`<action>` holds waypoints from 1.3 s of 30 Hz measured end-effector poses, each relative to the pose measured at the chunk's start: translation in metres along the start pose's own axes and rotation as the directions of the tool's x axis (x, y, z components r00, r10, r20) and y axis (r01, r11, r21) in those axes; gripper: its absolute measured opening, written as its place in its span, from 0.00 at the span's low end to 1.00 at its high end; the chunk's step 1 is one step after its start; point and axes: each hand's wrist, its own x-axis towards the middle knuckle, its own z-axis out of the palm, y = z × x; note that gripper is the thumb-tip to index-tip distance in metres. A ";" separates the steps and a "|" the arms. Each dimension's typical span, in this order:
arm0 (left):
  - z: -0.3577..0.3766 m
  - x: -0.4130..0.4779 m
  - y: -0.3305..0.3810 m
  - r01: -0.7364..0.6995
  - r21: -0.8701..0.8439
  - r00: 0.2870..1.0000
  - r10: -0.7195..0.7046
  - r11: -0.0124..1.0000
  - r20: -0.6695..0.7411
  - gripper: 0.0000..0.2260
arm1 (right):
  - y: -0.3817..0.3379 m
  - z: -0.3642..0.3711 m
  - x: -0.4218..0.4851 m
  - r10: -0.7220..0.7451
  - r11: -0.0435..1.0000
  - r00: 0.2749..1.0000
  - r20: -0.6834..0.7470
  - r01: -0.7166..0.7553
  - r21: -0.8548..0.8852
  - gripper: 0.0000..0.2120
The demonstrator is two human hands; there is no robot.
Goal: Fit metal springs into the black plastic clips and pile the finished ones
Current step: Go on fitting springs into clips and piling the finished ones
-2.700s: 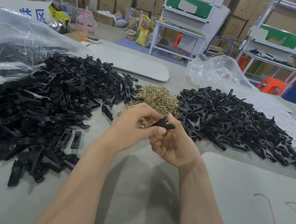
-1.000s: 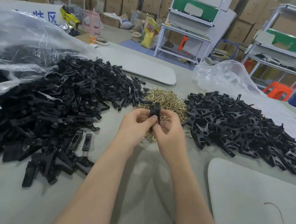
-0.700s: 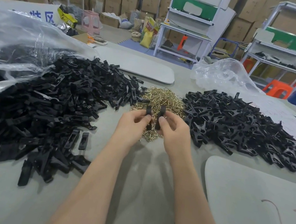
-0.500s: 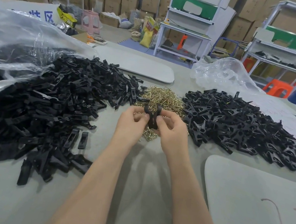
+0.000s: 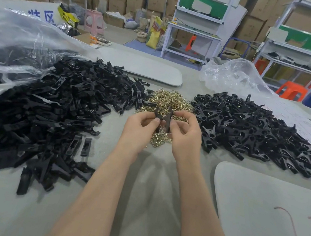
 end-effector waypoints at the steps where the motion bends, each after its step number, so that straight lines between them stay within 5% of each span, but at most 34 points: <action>1: 0.000 0.000 0.000 -0.008 0.019 1.000 0.007 1.000 0.013 0.08 | 0.000 -0.001 0.000 -0.002 1.000 1.000 0.008 0.002 -0.005 0.13; 6: -0.003 0.002 -0.003 -0.005 0.037 0.999 0.003 0.999 0.045 0.10 | -0.004 -0.001 0.003 0.018 1.000 0.999 0.030 -0.018 0.000 0.15; 11: -0.005 0.002 -0.002 0.020 -0.034 0.998 -0.018 0.999 0.054 0.13 | -0.007 -0.004 0.002 0.022 0.999 0.991 0.132 -0.026 0.034 0.07; 30: -0.006 0.001 -0.002 0.056 -0.102 0.997 -0.049 0.993 0.064 0.07 | -0.004 -0.003 0.001 0.033 0.999 0.997 0.073 -0.034 0.020 0.08; 39: -0.008 -0.005 0.013 0.221 -0.402 0.972 -0.167 0.889 0.166 0.01 | -0.016 -0.009 0.003 0.240 0.869 0.940 0.242 -0.320 0.377 0.08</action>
